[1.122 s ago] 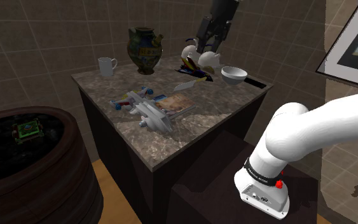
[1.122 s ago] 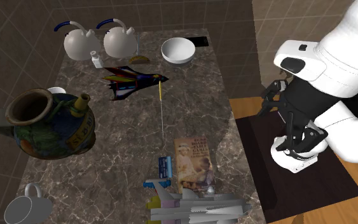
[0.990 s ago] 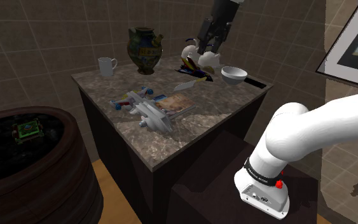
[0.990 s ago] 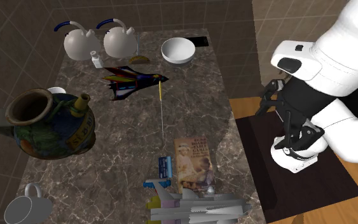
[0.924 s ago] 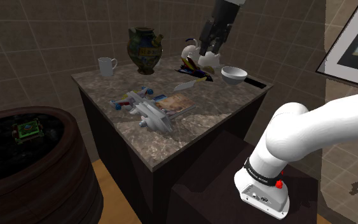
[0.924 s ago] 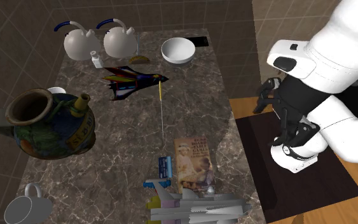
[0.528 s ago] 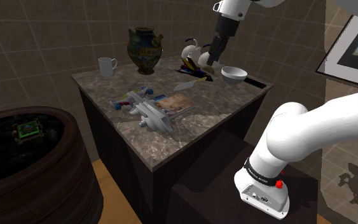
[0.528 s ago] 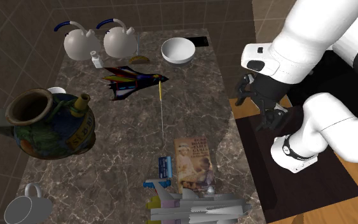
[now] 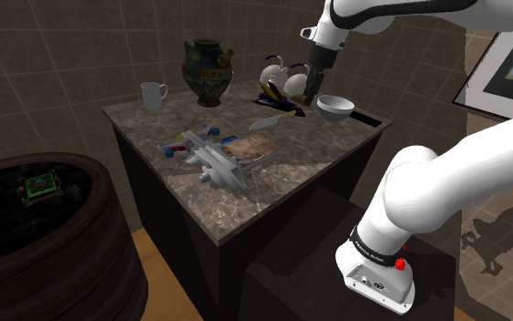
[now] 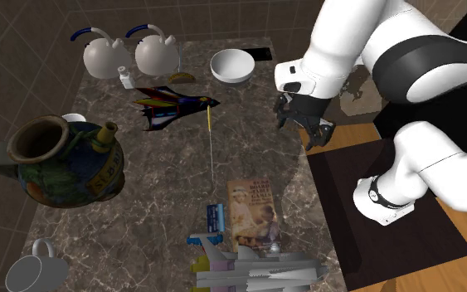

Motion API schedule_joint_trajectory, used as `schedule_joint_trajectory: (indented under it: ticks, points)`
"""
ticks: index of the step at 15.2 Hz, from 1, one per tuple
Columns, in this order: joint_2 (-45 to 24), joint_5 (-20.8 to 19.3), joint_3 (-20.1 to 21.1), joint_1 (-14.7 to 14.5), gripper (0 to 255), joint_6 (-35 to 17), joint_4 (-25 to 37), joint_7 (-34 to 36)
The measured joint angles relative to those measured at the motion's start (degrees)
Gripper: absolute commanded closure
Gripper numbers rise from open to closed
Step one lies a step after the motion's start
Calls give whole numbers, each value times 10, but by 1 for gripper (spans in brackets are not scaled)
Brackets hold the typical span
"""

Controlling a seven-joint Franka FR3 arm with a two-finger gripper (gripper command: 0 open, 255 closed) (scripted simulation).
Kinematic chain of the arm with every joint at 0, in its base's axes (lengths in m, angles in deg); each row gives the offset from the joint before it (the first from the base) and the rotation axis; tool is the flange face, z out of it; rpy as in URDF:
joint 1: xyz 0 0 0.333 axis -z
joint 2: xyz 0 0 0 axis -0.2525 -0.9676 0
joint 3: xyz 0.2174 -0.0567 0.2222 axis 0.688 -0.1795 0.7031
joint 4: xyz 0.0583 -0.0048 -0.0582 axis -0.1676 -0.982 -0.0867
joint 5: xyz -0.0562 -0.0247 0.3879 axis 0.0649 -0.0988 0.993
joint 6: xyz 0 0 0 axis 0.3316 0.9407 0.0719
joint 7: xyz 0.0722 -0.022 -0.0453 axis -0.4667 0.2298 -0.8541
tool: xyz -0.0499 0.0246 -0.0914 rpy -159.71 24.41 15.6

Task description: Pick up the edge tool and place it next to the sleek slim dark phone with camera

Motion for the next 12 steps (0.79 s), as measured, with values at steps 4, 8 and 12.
schedule_joint_trajectory:
  ticks: [4,8,12]
  points:
    - [-77,-9,-71,-32,0,-41,33,-126]
    - [-159,4,-140,-67,0,-83,65,-258]
    - [-271,59,-207,-107,0,-113,126,-406]
